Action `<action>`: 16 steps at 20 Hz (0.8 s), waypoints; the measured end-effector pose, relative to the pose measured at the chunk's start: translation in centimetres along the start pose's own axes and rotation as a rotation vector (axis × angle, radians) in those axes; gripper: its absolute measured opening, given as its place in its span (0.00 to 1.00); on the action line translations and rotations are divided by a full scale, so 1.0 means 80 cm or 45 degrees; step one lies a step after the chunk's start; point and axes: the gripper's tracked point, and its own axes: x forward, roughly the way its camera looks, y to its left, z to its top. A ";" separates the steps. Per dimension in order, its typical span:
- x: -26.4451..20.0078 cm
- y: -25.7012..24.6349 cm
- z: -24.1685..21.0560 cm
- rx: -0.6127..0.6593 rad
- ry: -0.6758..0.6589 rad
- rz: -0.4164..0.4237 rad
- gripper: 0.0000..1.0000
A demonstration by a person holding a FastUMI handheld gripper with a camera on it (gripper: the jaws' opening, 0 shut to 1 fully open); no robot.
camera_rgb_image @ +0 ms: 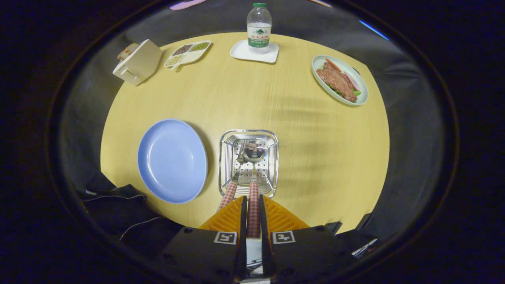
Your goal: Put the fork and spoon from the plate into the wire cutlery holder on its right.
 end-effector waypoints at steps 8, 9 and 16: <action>-0.031 -0.002 0.032 0.195 -0.281 0.032 0.61; -0.040 -0.004 0.041 0.217 -0.354 0.031 0.67; -0.160 -0.004 0.109 0.254 -1.022 -0.032 0.94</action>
